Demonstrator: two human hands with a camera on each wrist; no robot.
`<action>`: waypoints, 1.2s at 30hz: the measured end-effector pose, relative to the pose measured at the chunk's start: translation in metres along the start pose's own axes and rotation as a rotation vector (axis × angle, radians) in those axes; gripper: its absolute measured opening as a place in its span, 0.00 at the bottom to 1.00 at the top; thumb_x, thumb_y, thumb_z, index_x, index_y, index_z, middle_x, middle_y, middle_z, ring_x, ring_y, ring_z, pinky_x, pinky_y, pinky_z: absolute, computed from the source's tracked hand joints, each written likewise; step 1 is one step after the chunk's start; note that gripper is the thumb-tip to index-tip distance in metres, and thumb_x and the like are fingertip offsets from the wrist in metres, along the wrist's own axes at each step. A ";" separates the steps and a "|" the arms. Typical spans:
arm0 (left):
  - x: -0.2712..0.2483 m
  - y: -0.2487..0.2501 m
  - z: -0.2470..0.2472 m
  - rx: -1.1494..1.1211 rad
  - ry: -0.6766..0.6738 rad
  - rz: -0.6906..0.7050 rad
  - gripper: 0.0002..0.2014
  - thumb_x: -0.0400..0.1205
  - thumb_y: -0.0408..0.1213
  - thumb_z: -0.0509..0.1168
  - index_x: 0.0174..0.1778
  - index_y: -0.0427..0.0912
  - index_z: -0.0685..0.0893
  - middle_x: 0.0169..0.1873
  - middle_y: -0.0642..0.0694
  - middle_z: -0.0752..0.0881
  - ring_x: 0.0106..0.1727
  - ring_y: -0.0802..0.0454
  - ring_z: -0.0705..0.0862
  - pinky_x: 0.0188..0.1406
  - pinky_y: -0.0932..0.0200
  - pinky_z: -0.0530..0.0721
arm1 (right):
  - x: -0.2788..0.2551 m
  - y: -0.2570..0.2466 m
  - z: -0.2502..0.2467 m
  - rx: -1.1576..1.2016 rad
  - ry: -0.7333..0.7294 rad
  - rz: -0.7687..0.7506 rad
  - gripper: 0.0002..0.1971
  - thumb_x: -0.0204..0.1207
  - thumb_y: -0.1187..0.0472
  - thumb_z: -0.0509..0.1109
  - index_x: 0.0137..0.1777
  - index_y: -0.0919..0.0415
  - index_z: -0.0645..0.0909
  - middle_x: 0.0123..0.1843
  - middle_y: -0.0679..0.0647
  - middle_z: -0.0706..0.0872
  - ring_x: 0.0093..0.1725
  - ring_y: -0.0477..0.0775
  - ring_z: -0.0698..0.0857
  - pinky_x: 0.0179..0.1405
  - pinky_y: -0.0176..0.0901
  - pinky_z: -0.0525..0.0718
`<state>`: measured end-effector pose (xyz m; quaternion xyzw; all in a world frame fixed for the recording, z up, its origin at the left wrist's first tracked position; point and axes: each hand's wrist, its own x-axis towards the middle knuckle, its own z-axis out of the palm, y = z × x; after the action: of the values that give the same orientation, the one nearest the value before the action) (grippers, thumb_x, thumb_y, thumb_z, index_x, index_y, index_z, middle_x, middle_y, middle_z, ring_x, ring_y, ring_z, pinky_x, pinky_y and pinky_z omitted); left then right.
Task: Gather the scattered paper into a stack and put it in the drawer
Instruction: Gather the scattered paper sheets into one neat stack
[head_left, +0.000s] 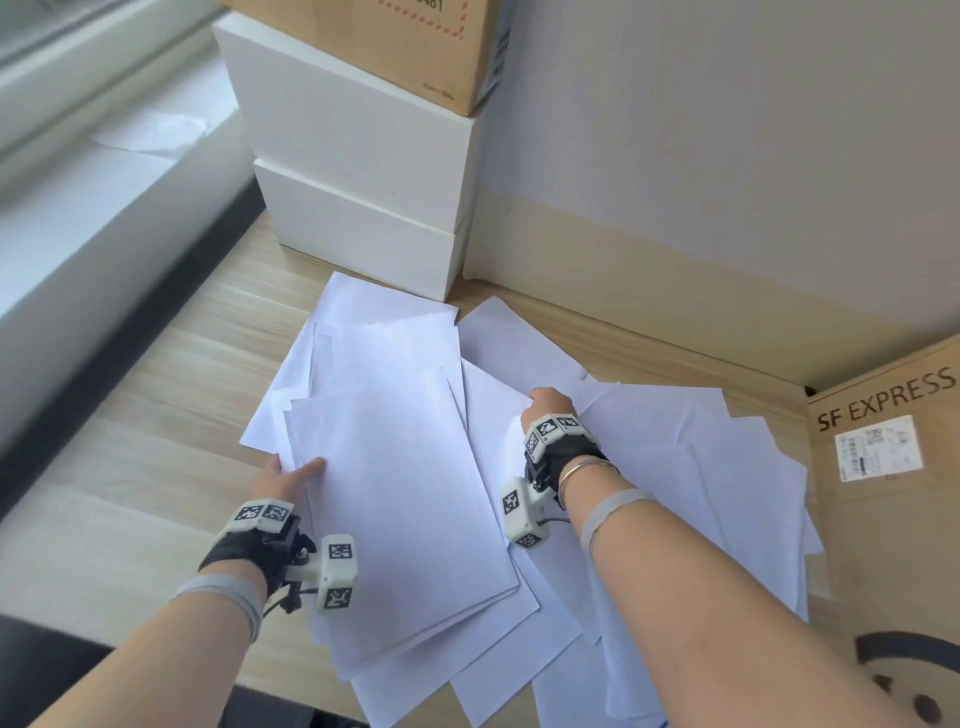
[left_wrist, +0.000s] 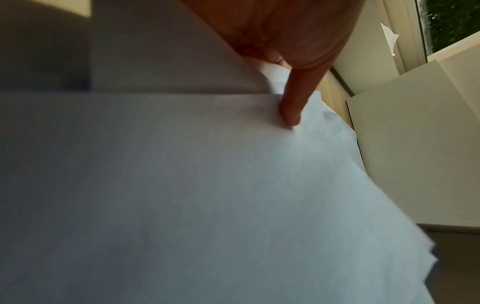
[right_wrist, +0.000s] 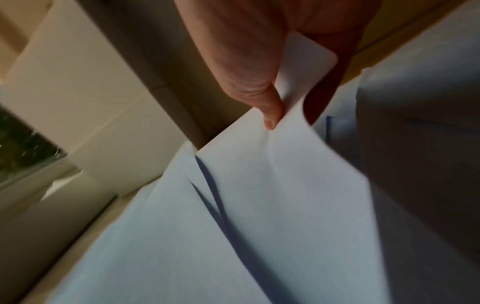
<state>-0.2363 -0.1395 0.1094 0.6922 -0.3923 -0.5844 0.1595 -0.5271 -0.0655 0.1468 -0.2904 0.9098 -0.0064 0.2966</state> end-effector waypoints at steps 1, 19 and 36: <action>0.001 0.000 0.000 0.004 -0.003 -0.013 0.23 0.79 0.30 0.66 0.70 0.27 0.72 0.67 0.28 0.79 0.57 0.40 0.80 0.57 0.50 0.74 | -0.003 0.000 0.001 0.023 -0.017 0.009 0.17 0.80 0.68 0.58 0.66 0.67 0.78 0.68 0.64 0.81 0.68 0.65 0.80 0.63 0.45 0.78; -0.010 0.009 0.020 0.036 -0.116 0.097 0.19 0.74 0.26 0.70 0.61 0.34 0.79 0.57 0.34 0.84 0.52 0.39 0.83 0.57 0.46 0.80 | -0.031 -0.005 0.053 0.092 -0.302 -0.128 0.28 0.75 0.52 0.71 0.73 0.61 0.73 0.71 0.58 0.80 0.70 0.59 0.78 0.69 0.45 0.76; -0.085 0.130 0.030 0.005 -0.249 0.659 0.20 0.72 0.26 0.73 0.60 0.29 0.82 0.48 0.40 0.84 0.50 0.47 0.82 0.48 0.59 0.78 | -0.068 -0.004 -0.076 0.961 0.170 -0.171 0.29 0.70 0.61 0.78 0.67 0.74 0.72 0.57 0.57 0.79 0.58 0.54 0.78 0.66 0.41 0.73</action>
<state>-0.3112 -0.1538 0.2483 0.4525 -0.6123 -0.5805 0.2889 -0.5213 -0.0451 0.2464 -0.1931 0.7978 -0.4732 0.3200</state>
